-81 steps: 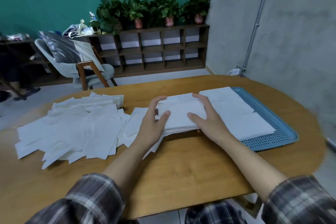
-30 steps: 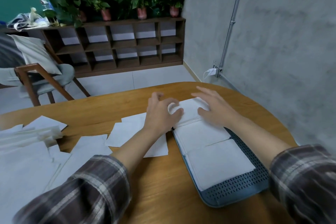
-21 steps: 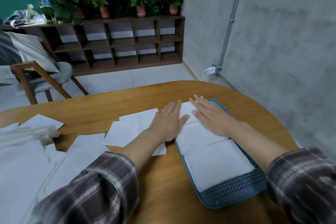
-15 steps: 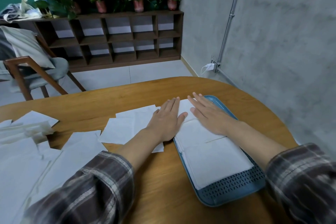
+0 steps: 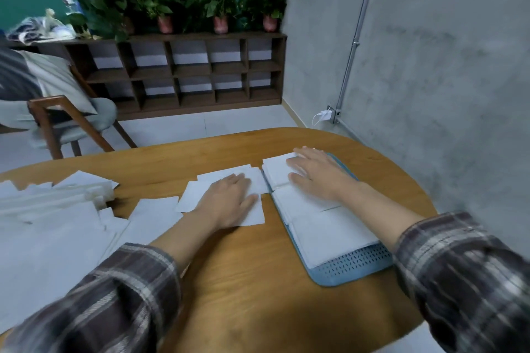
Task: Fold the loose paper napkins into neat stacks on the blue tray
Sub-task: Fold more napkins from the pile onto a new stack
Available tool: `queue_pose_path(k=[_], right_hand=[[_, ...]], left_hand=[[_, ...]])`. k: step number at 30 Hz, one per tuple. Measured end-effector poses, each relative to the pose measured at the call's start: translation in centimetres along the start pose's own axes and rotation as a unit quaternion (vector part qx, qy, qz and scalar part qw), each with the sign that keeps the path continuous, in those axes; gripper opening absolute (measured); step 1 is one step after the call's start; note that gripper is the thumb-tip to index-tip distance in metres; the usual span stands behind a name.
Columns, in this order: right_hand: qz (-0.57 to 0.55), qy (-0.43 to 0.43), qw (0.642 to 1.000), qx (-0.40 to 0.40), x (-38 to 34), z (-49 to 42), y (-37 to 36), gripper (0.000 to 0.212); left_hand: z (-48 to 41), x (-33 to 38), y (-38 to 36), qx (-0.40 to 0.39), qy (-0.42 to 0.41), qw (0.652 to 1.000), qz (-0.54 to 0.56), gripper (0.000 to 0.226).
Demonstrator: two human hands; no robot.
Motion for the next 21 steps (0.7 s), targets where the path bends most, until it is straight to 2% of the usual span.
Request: queue_pose_path(k=[4, 7, 12, 16, 21], right_hand=[[-0.058, 0.036, 0.997, 0.036, -4.5, 1.6, -1.1, 0.040], [-0.106, 0.057, 0.991, 0.053, -8.0, 2.5, -2.3, 0.037], [-0.179, 0.021, 0.983, 0.028, -12.4, 3.8, -5.5, 0.055], [-0.241, -0.004, 0.968, 0.067, -14.1, 4.7, -7.8, 0.058], [-0.256, 0.020, 0.963, 0.085, -14.5, 4.1, -9.6, 0.057]], left_hand=[[4.5, -2.2, 0.2, -0.022, -0.002, 1.000, 0.009, 0.068], [6.8, -2.5, 0.6, -0.012, -0.012, 1.000, 0.015, 0.062], [9.7, -3.6, 0.5, 0.018, -0.013, 0.999, 0.041, 0.048], [12.0, -4.6, -0.7, 0.098, -0.012, 0.992, 0.082, 0.040], [13.8, -5.6, -3.0, 0.194, 0.008, 0.971, 0.143, 0.050]])
Point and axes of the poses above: each hand's wrist, its own z-axis away from the middle knuckle, its own y-axis out of the back of the hand, x = y × z, the point moved 1 cm from there along -z, towards the middle knuckle
